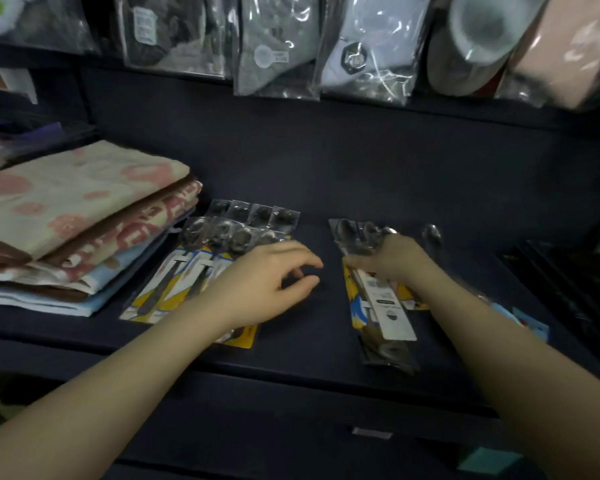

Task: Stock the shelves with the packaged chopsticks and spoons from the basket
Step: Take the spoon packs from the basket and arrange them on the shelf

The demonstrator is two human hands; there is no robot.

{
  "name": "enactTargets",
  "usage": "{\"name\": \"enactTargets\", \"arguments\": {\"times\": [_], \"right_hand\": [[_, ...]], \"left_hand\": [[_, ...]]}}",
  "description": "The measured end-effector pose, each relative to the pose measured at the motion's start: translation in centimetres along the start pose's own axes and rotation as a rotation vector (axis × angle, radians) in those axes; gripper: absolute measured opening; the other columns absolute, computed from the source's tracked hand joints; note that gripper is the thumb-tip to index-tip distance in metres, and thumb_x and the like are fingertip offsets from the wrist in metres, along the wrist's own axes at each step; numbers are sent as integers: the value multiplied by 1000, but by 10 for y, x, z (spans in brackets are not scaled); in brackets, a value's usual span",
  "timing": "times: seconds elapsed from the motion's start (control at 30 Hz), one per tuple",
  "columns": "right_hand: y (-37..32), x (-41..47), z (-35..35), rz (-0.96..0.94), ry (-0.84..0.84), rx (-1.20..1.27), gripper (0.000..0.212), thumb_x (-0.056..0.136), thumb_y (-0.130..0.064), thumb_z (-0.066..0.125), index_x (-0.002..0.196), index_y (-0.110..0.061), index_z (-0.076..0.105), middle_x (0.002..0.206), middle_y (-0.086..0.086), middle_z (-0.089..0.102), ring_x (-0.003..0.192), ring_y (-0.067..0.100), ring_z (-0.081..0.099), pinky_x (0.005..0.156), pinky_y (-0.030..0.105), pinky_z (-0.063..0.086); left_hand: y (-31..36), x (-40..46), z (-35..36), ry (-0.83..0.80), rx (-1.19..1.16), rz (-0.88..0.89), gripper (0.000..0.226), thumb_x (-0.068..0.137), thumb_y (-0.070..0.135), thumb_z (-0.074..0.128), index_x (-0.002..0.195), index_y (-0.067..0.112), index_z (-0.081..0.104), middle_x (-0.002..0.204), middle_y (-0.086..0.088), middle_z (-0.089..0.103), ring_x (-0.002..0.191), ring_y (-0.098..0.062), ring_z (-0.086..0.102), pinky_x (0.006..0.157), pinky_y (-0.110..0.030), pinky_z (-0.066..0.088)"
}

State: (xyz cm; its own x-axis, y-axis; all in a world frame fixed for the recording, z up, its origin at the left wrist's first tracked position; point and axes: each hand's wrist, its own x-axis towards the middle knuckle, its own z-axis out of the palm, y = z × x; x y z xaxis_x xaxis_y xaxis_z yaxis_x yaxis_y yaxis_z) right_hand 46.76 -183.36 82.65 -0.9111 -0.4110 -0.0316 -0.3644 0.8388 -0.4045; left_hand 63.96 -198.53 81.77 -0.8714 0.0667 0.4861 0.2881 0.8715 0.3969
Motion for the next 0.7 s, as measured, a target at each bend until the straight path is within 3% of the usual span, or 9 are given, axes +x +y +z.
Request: {"name": "enactTargets", "arguments": {"times": [0.13,0.23,0.37,0.43,0.5,0.57,0.6,0.67,0.7], "right_hand": [[3,1,2,-87,56,110,45,74,-34,73,97,3,65,90,12,67,81,25,66,71,35,53],[9,2,-13,-84,82,345,25,78,-19,68,79,5,61,73,14,61,66,25,61,58,34,47],[-5,-7,-34,-192,149,597,32,76,-22,58,106,-10,60,103,7,67,95,24,64,85,39,54],[-22,-16,-39,-292,118,572,46,70,-26,52,113,-11,56,112,8,65,105,27,62,91,42,51],[-38,-22,-38,-351,119,491,46,79,-23,53,122,-6,49,120,10,60,111,28,58,92,39,49],[-51,-25,-36,-401,128,415,41,88,-21,53,125,-4,42,117,13,60,102,29,61,82,36,50],[-55,-26,-35,-426,73,467,40,91,-24,52,124,-4,41,108,14,62,88,28,64,70,35,52],[-65,-30,-36,-399,-153,745,38,94,-31,50,123,-8,40,96,12,61,58,21,61,49,27,53],[-67,-31,-37,-377,-243,854,37,95,-32,49,124,-11,40,96,10,60,53,18,58,46,22,52]], "left_hand": [[6,13,13,8,-31,-31,42,82,46,40,104,20,64,100,8,61,77,-3,59,70,-31,52],[8,18,15,37,-34,-38,32,85,37,49,103,18,65,98,9,62,78,-6,59,70,-25,49],[12,28,12,124,-198,-201,18,88,25,56,106,24,62,101,15,63,86,-4,60,72,-12,47],[19,35,14,115,-372,-262,20,89,32,54,109,35,56,106,18,62,88,-2,63,79,-20,50],[30,40,18,66,-513,-295,27,86,38,55,113,34,53,111,15,62,94,-2,63,84,-23,49],[33,41,24,73,-485,-304,37,81,42,61,115,31,52,111,14,62,96,-1,61,84,-22,49],[32,40,25,113,-450,-315,37,80,37,65,114,30,52,109,14,63,96,-2,61,85,-23,49],[23,38,26,203,-468,-349,35,78,20,67,109,27,53,102,9,65,93,-6,62,85,-28,49],[18,36,24,224,-531,-377,32,79,11,64,105,26,55,99,6,66,90,-8,62,84,-30,49]]}}
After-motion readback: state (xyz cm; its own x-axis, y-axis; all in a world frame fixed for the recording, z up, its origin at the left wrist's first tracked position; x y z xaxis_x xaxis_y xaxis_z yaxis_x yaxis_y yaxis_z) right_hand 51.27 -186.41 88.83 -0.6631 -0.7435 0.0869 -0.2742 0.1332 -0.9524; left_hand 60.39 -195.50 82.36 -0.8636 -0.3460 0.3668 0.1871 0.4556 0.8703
